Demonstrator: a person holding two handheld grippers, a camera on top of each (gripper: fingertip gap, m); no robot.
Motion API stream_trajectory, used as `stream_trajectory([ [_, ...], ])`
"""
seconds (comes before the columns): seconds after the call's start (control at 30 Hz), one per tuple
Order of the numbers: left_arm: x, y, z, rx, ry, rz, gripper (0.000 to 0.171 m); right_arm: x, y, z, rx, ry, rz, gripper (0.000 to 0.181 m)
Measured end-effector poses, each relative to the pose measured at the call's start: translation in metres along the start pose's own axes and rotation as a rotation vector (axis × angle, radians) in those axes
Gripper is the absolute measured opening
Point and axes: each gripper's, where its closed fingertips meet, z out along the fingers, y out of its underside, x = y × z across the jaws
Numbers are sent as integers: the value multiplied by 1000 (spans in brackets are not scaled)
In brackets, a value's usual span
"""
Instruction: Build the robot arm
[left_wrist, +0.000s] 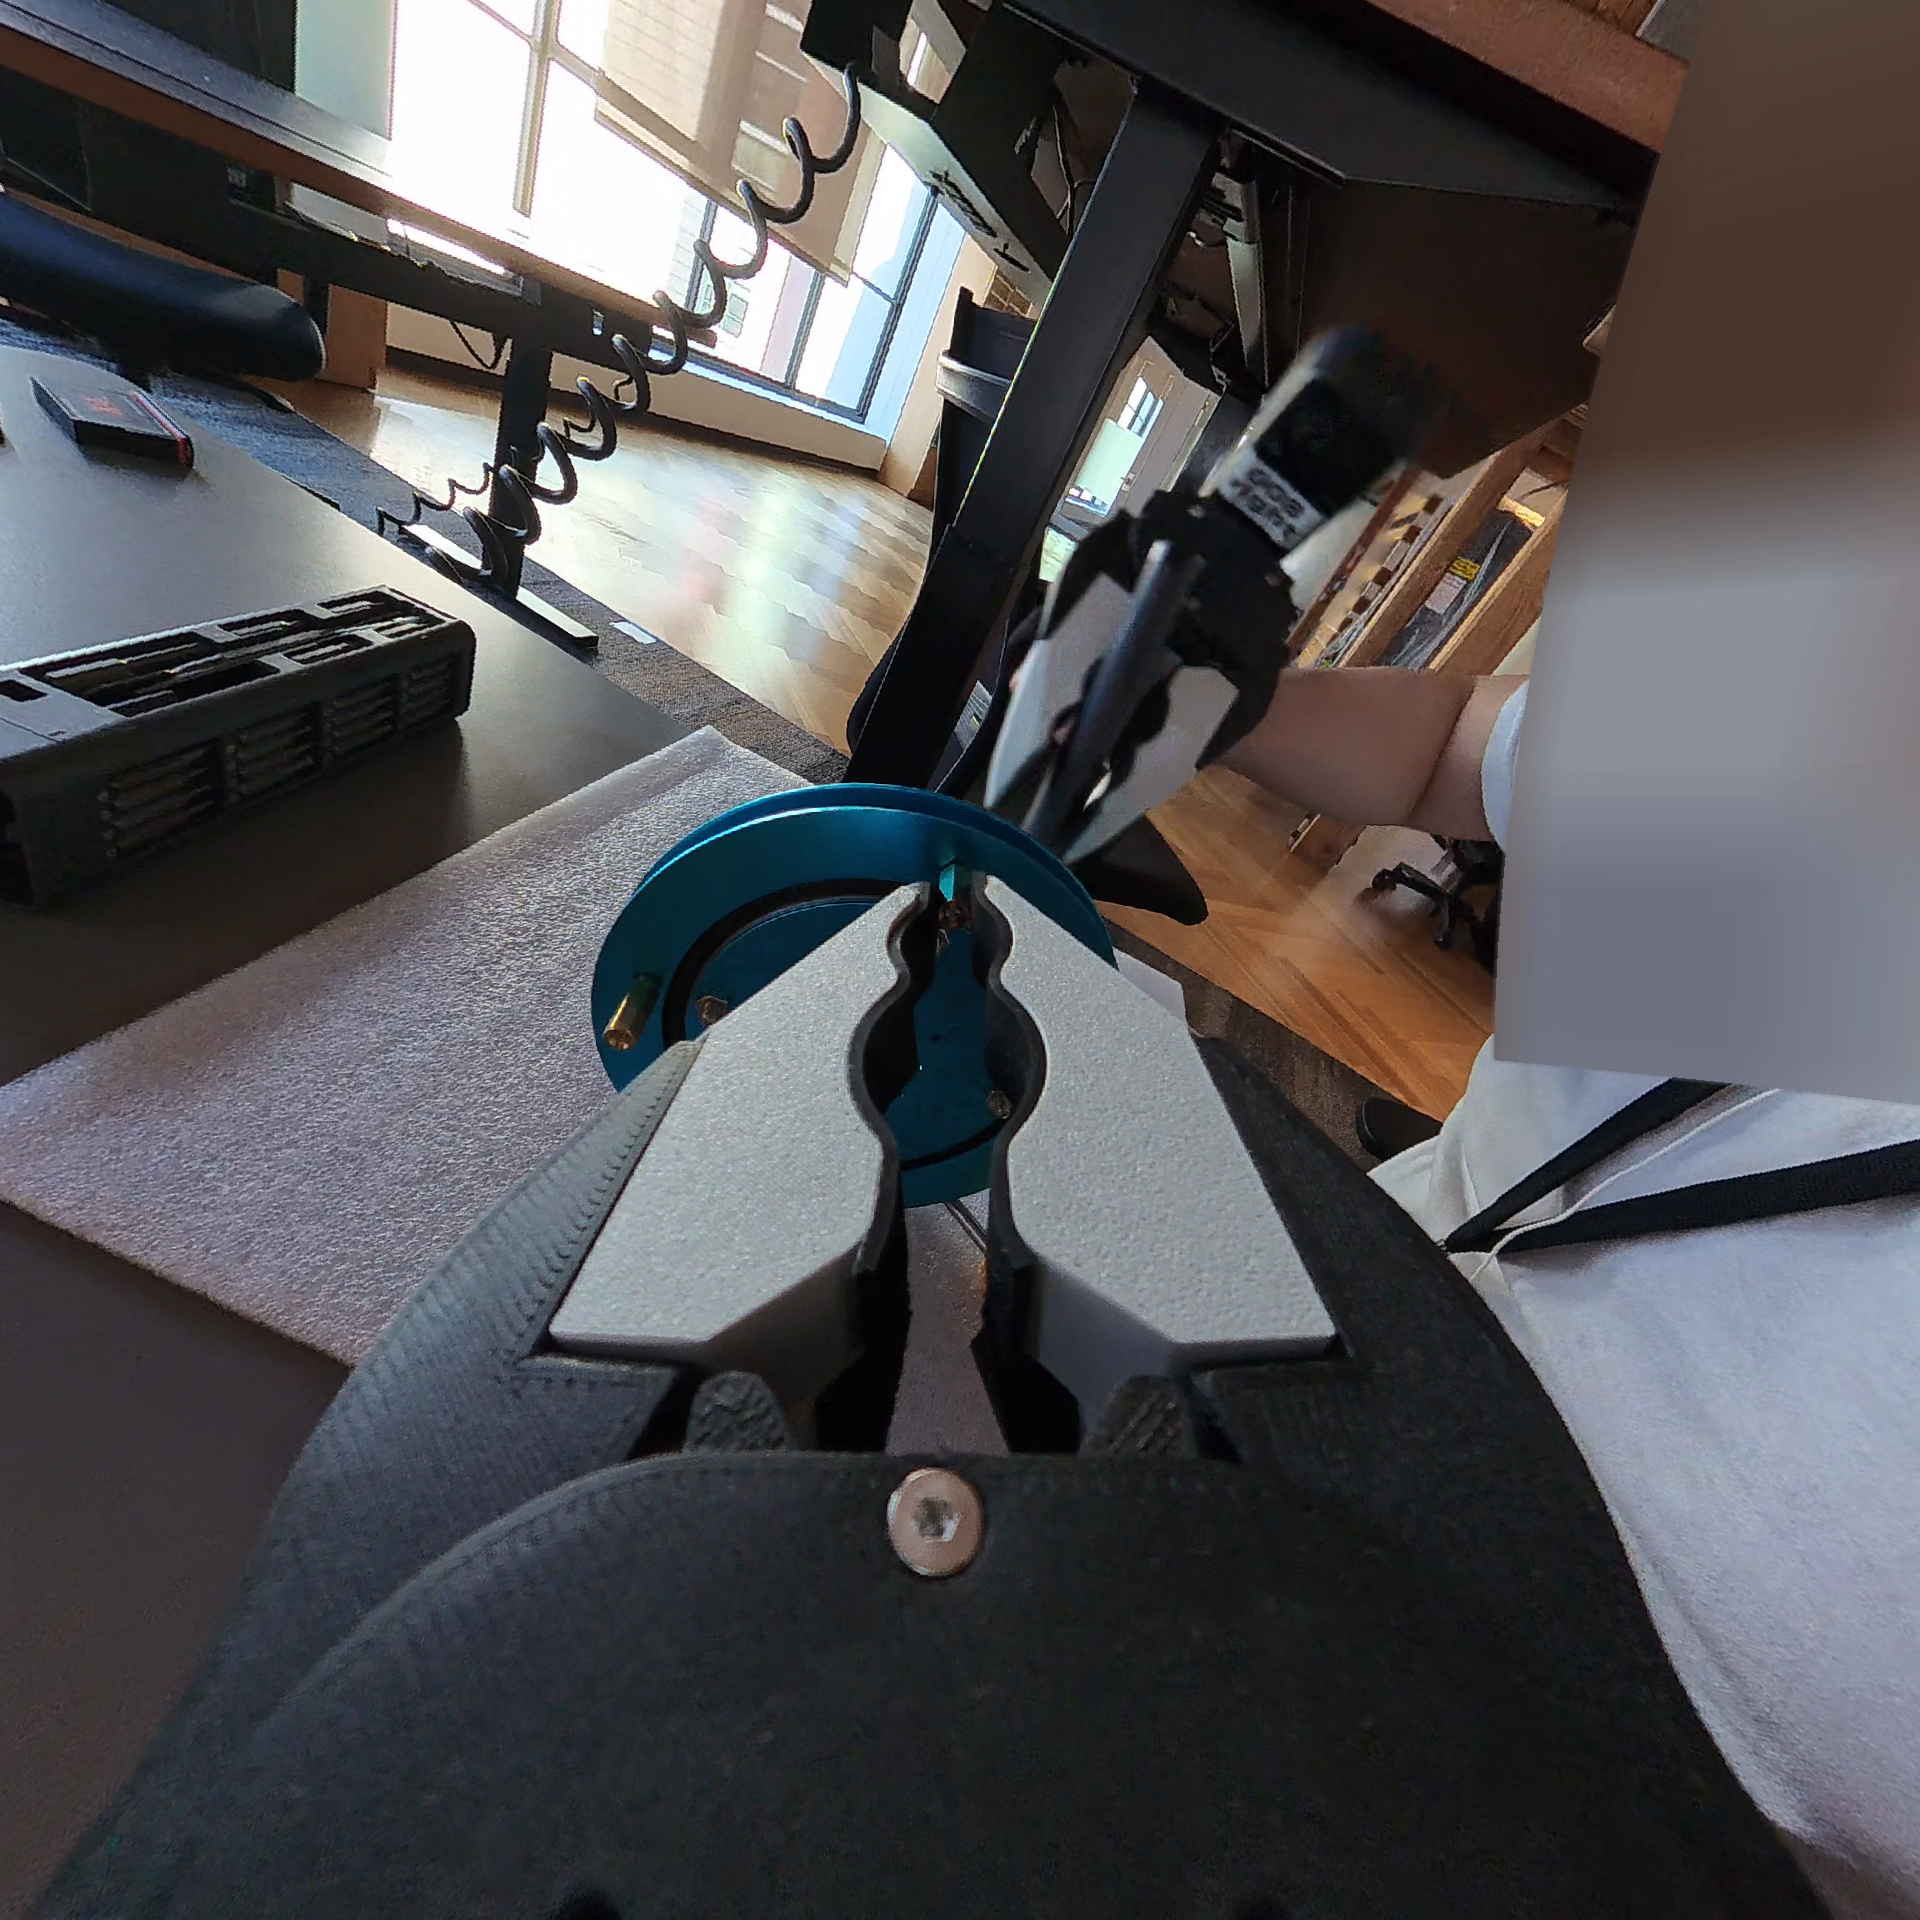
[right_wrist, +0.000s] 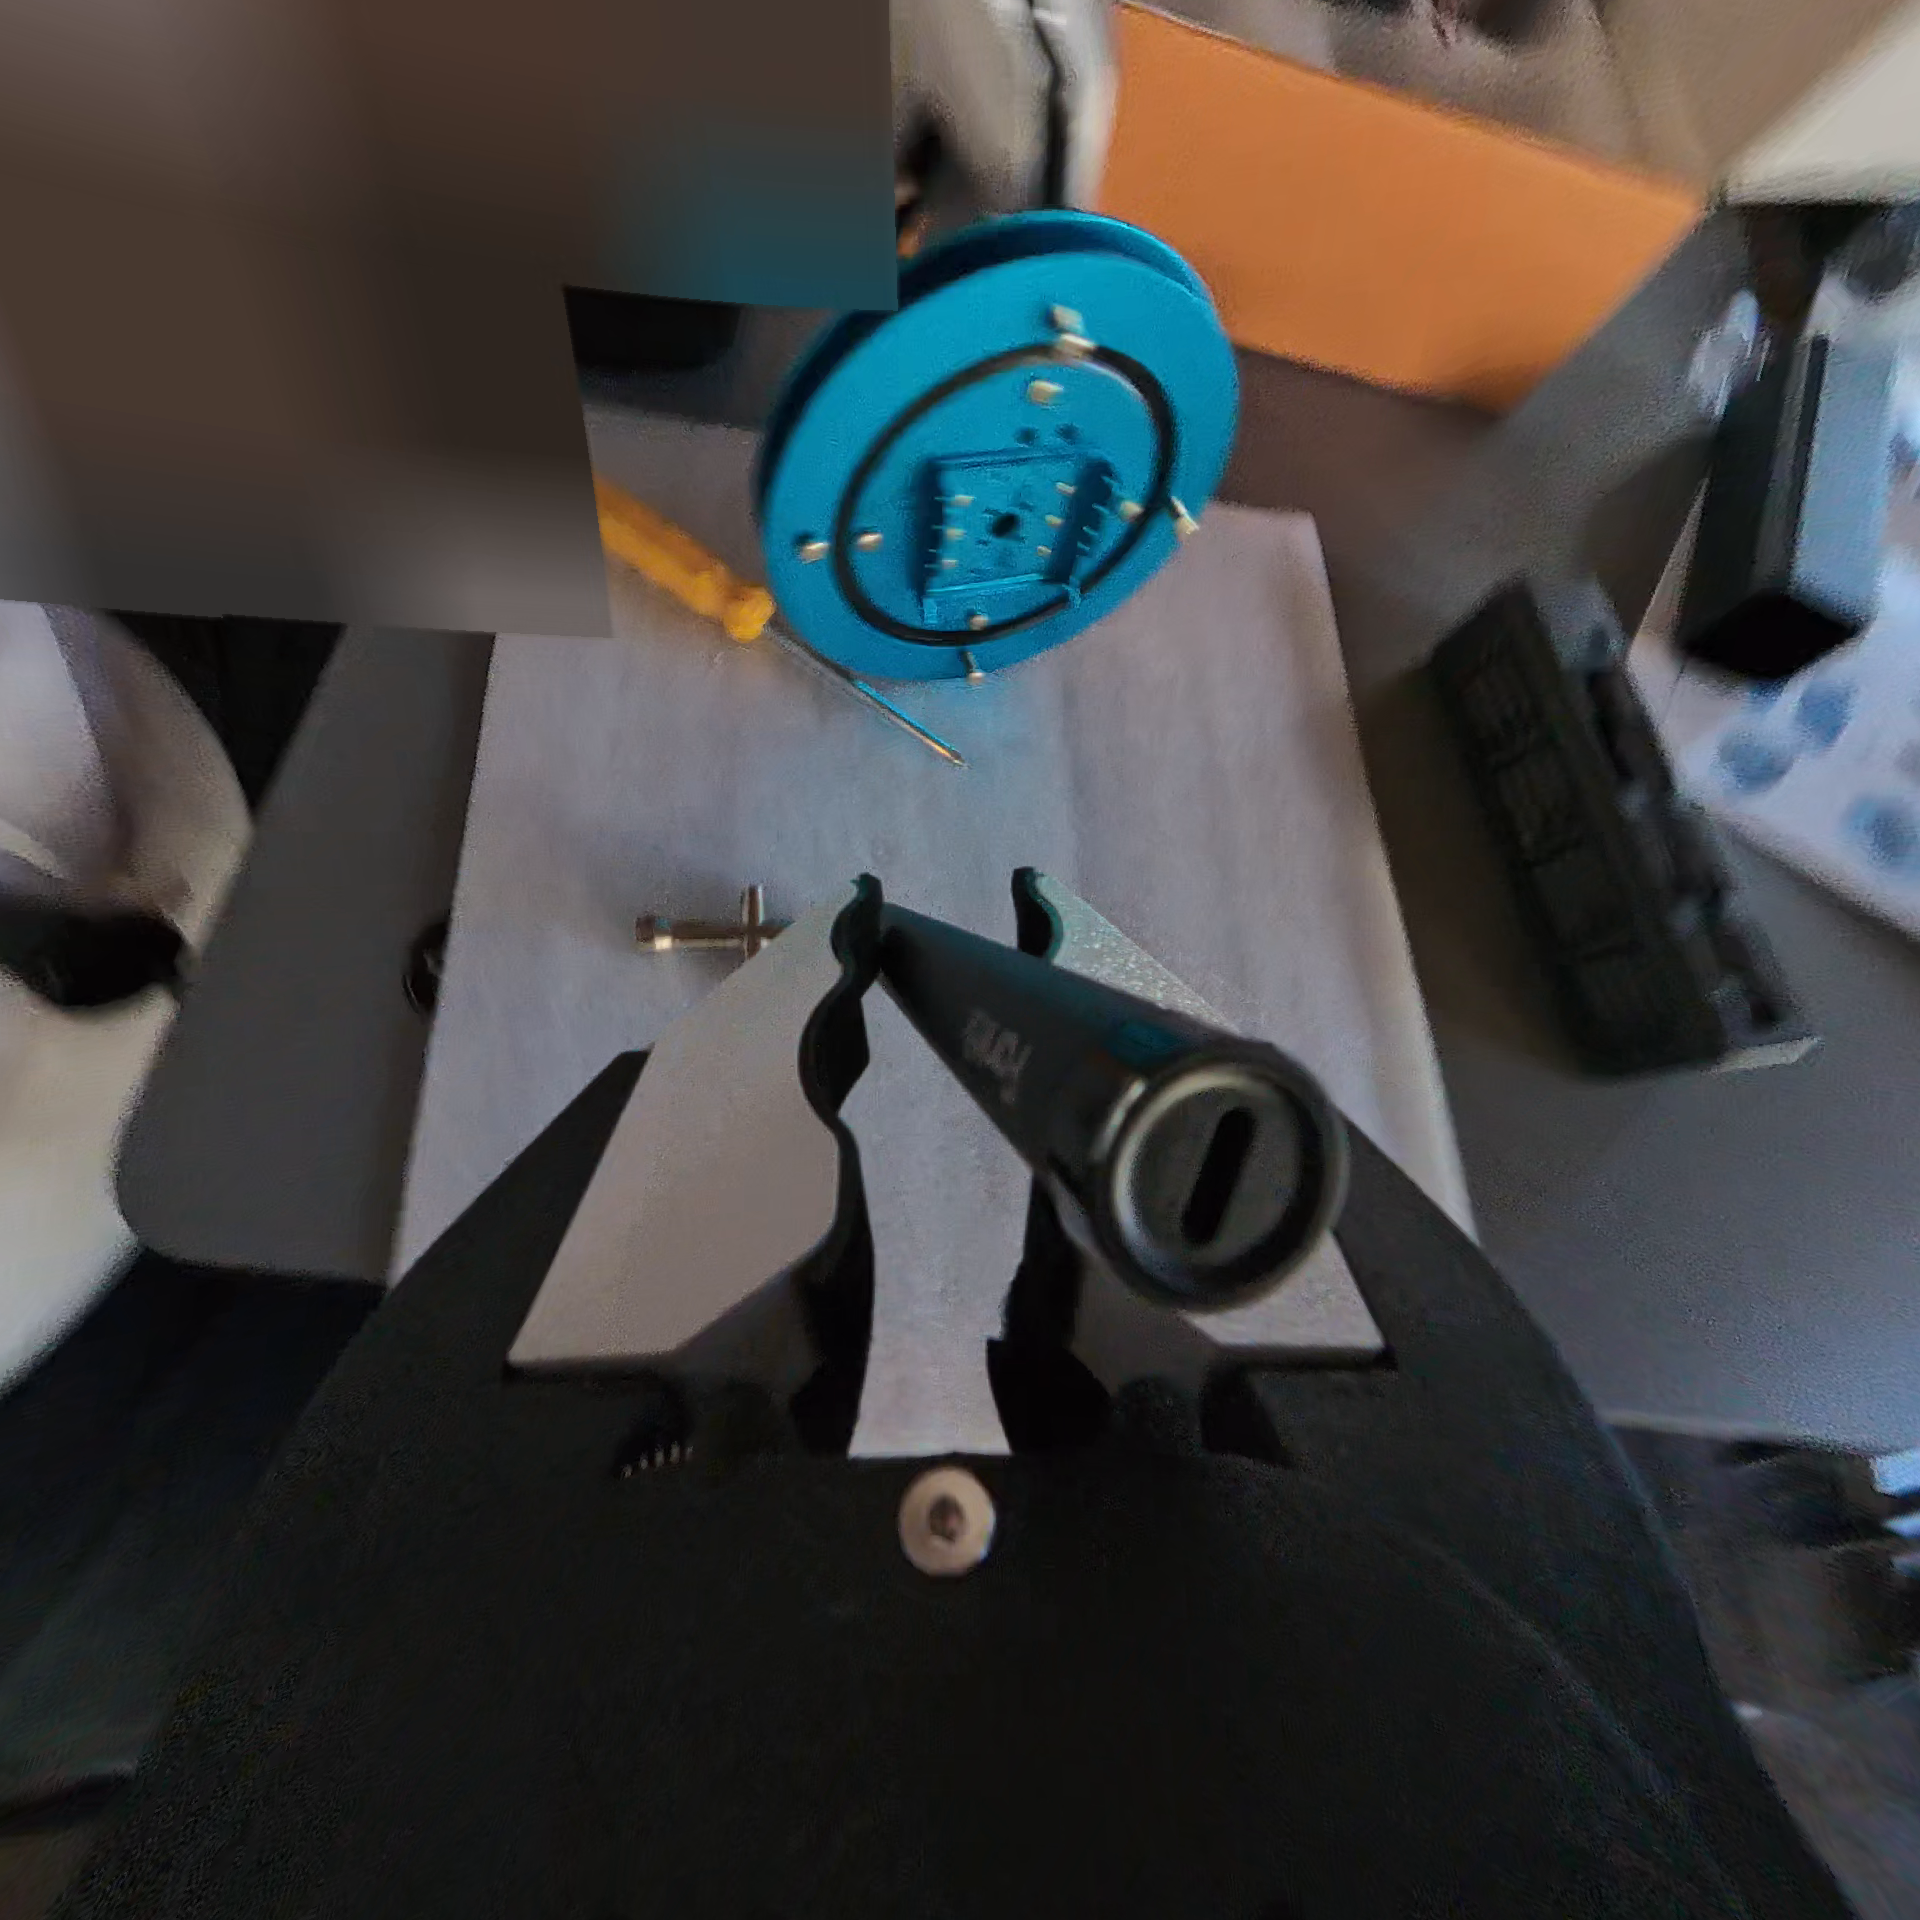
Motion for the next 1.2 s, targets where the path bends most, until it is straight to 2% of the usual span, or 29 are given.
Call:
stream_trajectory([
  [0.07,0,0,0,0,0,-1,4,7,4,2,-7,-35,238,24],
  [0.13,0,0,0,1,0,-2,4,10,10,3,-31,-34,329,24],
  [0.23,0,0,0,0,2,-3,4,-2,19,3,-81,-50,105,36],
  [0.3,0,0,0,-2,5,-3,4,-13,28,5,-117,-67,-79,26],
  [0.33,1,0,0,-2,5,-3,4,-18,28,6,-113,-77,-124,19],
  [0.37,1,0,0,-1,5,-3,4,-25,27,7,-107,-110,-125,19],
  [0.5,0,0,0,0,0,0,4,-30,33,13,-139,-141,81,29],
  [0.8,1,1,1,-2,8,-1,4,-22,34,4,-102,-46,310,31],
  [1.07,1,1,1,-2,5,1,4,-21,36,-7,-158,-20,619,51],
  [1.2,1,1,1,-1,3,3,4,-17,27,-10,-129,-32,722,51],
])
